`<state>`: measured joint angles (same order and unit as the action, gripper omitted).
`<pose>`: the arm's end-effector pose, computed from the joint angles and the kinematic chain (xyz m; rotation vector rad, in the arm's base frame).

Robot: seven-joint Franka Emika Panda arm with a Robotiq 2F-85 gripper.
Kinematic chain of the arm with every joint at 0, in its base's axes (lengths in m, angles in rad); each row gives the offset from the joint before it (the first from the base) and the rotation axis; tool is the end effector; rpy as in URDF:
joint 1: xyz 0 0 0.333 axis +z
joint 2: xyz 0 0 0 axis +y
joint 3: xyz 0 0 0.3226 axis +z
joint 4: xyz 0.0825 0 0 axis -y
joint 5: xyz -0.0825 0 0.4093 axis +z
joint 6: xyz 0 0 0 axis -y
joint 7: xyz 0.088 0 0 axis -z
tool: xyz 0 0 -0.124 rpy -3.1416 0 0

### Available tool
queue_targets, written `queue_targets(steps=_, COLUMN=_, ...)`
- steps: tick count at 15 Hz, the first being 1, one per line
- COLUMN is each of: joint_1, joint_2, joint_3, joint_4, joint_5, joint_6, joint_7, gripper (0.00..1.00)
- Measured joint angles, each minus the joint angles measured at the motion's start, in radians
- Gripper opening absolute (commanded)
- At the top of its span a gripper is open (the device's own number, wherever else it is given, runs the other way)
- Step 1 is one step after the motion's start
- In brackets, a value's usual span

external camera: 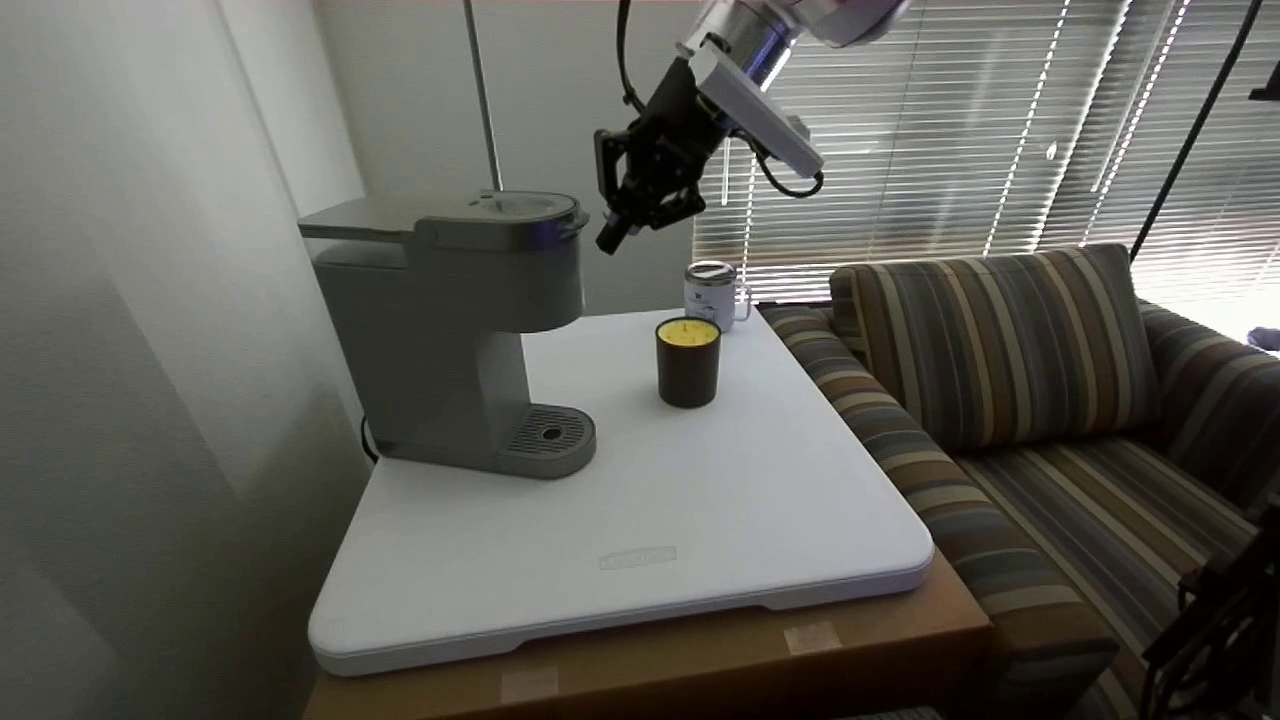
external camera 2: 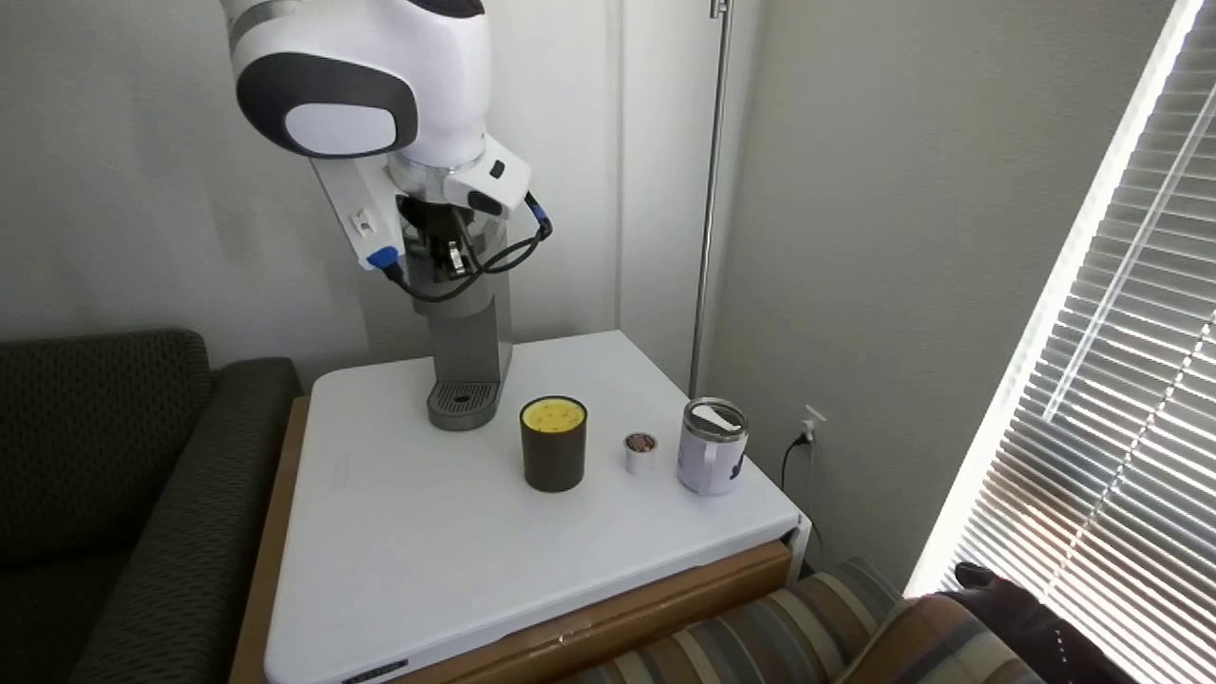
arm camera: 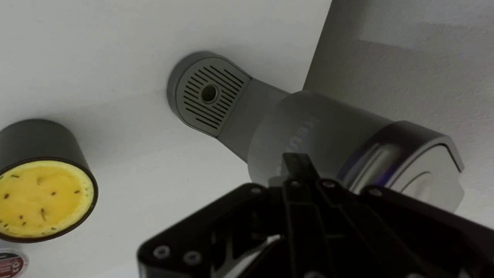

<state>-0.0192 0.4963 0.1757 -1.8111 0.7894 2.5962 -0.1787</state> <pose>0.6966 0.0924 0.2715 -2.5143 0.4189 -0.3469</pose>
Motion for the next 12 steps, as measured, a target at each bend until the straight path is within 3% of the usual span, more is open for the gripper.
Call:
queue_targets(steps=6, joint_1=-0.01, joint_2=0.009, joint_3=0.018, joint_4=0.0, joint_5=0.153, joint_6=0.03, joint_7=-0.071, gripper=0.0)
queue_targets(steps=12, joint_1=-0.01, joint_2=0.008, joint_3=0.018, joint_4=0.001, joint_5=0.22, joint_6=0.052, joint_7=-0.118, gripper=0.0)
